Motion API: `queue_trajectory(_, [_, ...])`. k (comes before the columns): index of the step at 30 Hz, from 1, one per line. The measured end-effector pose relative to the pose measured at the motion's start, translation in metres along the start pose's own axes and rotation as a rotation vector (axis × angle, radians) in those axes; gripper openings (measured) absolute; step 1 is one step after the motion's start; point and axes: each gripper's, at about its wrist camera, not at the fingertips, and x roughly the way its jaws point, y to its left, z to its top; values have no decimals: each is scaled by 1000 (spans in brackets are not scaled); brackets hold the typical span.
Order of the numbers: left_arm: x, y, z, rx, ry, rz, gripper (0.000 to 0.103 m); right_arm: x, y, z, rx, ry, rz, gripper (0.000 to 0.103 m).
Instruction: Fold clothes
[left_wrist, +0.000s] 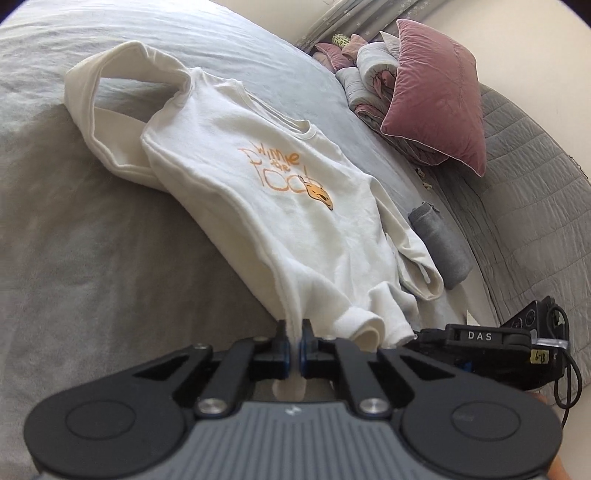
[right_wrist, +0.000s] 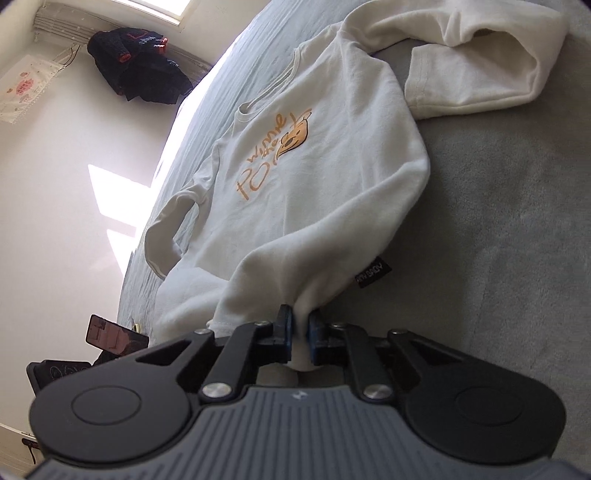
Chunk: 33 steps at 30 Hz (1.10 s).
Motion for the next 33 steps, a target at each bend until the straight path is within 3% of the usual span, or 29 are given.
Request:
queue_trajectory(5, [-39, 6, -6, -3, 27, 63, 4, -40, 7, -9, -84, 14, -101, 11])
queue_trajectory(10, [-76, 29, -14, -48, 41, 104, 4, -76, 23, -17, -244, 17, -236, 11])
queue_trajectory(16, [-77, 57, -26, -91, 123, 148, 4, -80, 34, -30, -358, 89, -343, 11])
queue_trajectory(18, [-71, 63, -30, -102, 151, 163, 5, -68, 32, -36, -364, 124, -361, 17])
queue_trajectory(22, [-74, 67, -35, -118, 152, 161, 14, -65, 22, -37, -341, 114, -363, 21])
queue_trajectory(23, [-76, 68, -36, -121, 152, 157, 16, -69, 17, -35, -313, 99, -351, 34])
queue_trajectory(25, [-80, 69, -35, -122, 149, 152, 20, -81, 8, -32, -260, 52, -335, 47])
queue_trajectory(33, [-78, 78, -38, -148, 153, 160, 25, -85, -24, -40, -131, 47, -330, 41])
